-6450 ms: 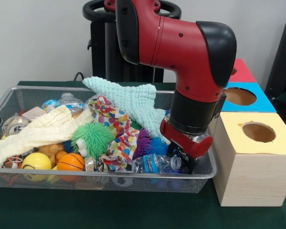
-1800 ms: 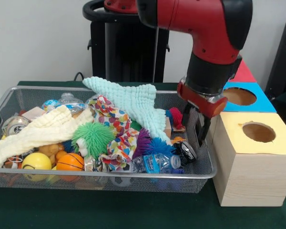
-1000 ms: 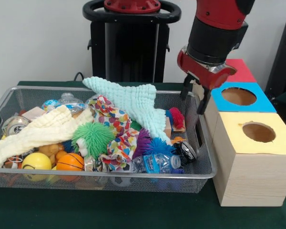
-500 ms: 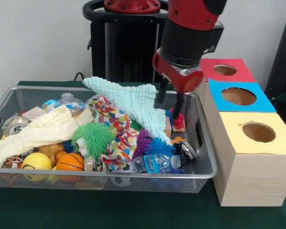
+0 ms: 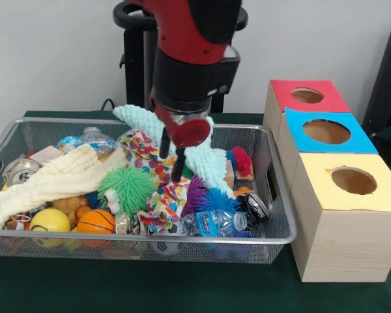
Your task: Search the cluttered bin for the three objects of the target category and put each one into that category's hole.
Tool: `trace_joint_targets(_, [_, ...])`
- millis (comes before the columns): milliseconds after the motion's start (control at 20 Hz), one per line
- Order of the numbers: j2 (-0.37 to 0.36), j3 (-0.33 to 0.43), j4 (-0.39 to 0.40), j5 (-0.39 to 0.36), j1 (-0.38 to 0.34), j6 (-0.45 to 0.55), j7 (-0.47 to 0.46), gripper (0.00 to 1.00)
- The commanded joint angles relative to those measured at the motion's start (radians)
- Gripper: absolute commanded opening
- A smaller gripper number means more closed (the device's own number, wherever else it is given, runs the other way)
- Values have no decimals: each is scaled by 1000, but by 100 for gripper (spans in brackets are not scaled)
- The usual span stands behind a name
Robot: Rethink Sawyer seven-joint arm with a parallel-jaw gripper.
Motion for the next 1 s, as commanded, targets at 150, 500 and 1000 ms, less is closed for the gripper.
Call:
trace_joint_targets(150, [112, 91, -116, -4, -64, 10, 44, 100])
trace_joint_targets(500, [107, 86, -127, -1, -52, 38, 63, 100])
trace_joint_targets(1000, [97, 50, -161, 22, 9, 108, 147, 100])
